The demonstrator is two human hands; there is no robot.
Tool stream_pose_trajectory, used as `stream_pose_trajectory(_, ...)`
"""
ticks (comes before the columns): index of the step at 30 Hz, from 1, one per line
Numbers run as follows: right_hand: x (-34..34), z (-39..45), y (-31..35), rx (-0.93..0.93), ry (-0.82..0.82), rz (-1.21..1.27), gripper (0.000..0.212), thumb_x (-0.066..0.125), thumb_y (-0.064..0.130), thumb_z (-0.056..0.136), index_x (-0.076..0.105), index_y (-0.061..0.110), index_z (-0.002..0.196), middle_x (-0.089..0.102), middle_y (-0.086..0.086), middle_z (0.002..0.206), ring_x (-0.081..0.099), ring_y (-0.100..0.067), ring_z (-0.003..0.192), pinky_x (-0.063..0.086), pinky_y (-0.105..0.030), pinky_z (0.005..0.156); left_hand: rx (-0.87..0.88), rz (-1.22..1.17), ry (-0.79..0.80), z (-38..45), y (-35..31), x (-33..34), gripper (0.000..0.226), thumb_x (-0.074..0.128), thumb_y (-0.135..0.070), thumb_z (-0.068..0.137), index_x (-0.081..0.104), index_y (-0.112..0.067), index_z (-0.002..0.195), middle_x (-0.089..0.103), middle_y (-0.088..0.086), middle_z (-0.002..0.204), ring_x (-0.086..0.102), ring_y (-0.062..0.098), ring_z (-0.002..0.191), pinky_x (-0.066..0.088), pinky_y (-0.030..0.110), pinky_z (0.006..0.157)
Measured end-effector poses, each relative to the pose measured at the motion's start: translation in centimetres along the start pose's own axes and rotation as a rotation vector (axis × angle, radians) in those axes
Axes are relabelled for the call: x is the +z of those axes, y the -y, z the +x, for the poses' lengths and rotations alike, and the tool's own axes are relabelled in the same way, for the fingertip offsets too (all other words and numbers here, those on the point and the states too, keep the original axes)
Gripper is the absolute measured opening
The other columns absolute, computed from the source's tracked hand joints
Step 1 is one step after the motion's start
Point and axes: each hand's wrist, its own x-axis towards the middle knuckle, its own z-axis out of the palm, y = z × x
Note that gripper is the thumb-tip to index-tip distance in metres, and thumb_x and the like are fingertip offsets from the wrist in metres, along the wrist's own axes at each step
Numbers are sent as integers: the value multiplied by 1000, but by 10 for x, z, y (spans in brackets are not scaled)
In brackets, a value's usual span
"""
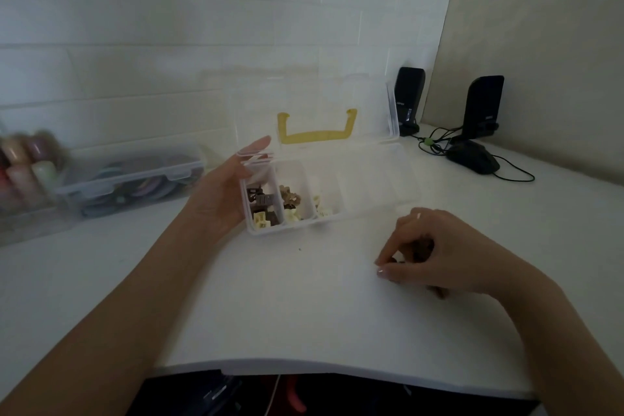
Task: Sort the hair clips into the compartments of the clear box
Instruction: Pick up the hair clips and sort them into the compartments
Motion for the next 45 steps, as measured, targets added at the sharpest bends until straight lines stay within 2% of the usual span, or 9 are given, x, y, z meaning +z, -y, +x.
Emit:
stream_pose_trajectory(6, 1, 1, -2, 41, 21, -1, 6, 72, 38, 75, 72, 32, 76, 63, -2, 66, 56, -12, 63, 45, -25, 62, -12, -5, 26, -1, -1, 1, 73, 85, -24, 42, 68, -20, 113, 59, 14, 124, 62, 29, 107, 54, 40, 81)
stream_pose_trajectory(10, 3, 4, 2, -12, -146, 47, 1, 70, 31, 78, 70, 32, 78, 66, 9, 70, 58, -9, 71, 46, -23, 66, -18, 0, 50, -1, -1, 1, 75, 84, -24, 42, 68, -21, 114, 56, 15, 127, 57, 31, 111, 52, 42, 86)
stream_pose_trajectory(19, -5, 54, 50, -298, -337, 42, 18, 60, 23, 87, 58, 24, 105, 58, 6, 77, 51, -12, 66, 38, -12, 57, -36, 0, 60, -2, 2, 7, 74, 86, -27, 40, 69, -21, 112, 63, 12, 119, 61, 27, 106, 53, 41, 84)
stream_pose_trajectory(25, 15, 96, 67, -384, -400, -475, 16, 73, 16, 70, 58, 18, 72, 60, 4, 68, 52, -15, 68, 39, -29, 64, -11, -30, 107, -5, 1, 11, 76, 85, -27, 49, 63, -15, 120, 64, 15, 118, 63, 27, 105, 54, 39, 82)
stream_pose_trajectory(29, 36, 104, 66, -229, -475, -717, 26, 80, 6, 48, 60, 18, 59, 60, 1, 66, 56, -21, 67, 34, -28, 59, -22, -39, 81, -4, 4, 10, 80, 84, -25, 48, 60, -17, 124, 61, 15, 122, 61, 28, 107, 49, 43, 91)
stream_pose_trajectory(32, 39, 103, 71, -222, -534, -677, 17, 56, -5, 45, 60, 12, 49, 58, -7, 64, 56, -27, 63, 34, -26, 57, -20, -56, 92, -4, 4, 12, 71, 83, -24, 49, 65, -18, 118, 64, 14, 120, 64, 26, 103, 54, 39, 81)
stream_pose_trajectory(35, 38, 104, 72, -188, -471, -713, 17, 71, -1, 43, 63, 14, 46, 58, -5, 63, 55, -26, 60, 30, -26, 59, -28, -35, 75, -3, 4, 11, 73, 77, -16, 52, 61, -19, 123, 62, 15, 123, 63, 27, 105, 54, 40, 81)
stream_pose_trajectory(40, 28, 86, 56, -150, -507, -487, 9, 66, 24, 83, 75, 23, 85, 48, 5, 75, 47, -15, 74, 25, -28, 67, -12, -35, 119, -4, 4, 12, 71, 79, -20, 52, 62, -17, 121, 66, 14, 117, 64, 28, 105, 54, 39, 79)
stream_pose_trajectory(45, 8, 43, 22, -146, -667, -147, 16, 58, 28, 83, 72, 21, 88, 51, 9, 67, 46, -7, 63, 39, -30, 64, -49, -15, 75, -2, 3, 10, 59, 65, -13, 55, 68, -22, 113, 65, 10, 114, 63, 25, 100, 54, 39, 83)
